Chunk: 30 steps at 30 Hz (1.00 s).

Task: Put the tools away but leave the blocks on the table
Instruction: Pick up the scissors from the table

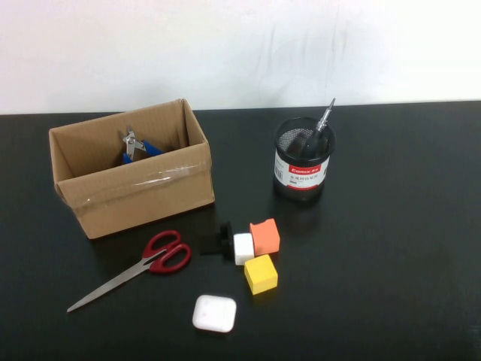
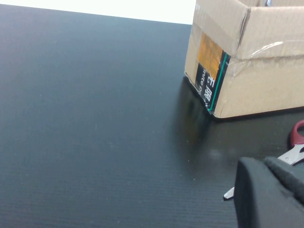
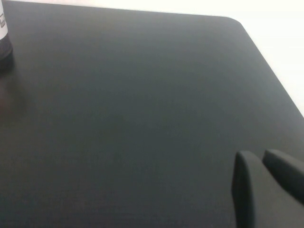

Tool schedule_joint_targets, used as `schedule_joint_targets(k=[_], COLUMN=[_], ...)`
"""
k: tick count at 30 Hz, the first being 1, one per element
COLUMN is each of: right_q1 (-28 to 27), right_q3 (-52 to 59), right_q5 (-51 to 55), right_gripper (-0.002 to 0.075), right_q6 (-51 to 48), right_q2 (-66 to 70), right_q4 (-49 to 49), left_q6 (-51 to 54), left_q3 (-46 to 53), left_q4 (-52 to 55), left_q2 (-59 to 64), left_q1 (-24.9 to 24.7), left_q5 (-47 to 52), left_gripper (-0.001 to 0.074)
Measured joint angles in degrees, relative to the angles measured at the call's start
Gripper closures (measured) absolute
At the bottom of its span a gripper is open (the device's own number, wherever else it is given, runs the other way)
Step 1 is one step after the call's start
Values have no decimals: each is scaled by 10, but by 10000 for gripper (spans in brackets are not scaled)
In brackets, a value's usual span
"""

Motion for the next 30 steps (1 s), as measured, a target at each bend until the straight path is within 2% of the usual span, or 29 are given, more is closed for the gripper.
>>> schedule_joint_targets(k=[15,21,25,30], right_q1=[0,0,0,0], right_q3=[0,0,0,0], right_q5=[0,0,0,0], right_gripper=[733,733,733,733], right_q6=[-1,-1,-2,-2], right_q2=[0,0,0,0], right_q4=[0,0,0,0], left_q6=[0,5,-14,-21], left_q3=[0,0,0,1], left_q4=[0,44,43,41], left_q2=[0,0,0,0], left_q1=[0,0,0,0], left_q5=[0,-8,-44,-156], left_gripper=[739,739,739,739])
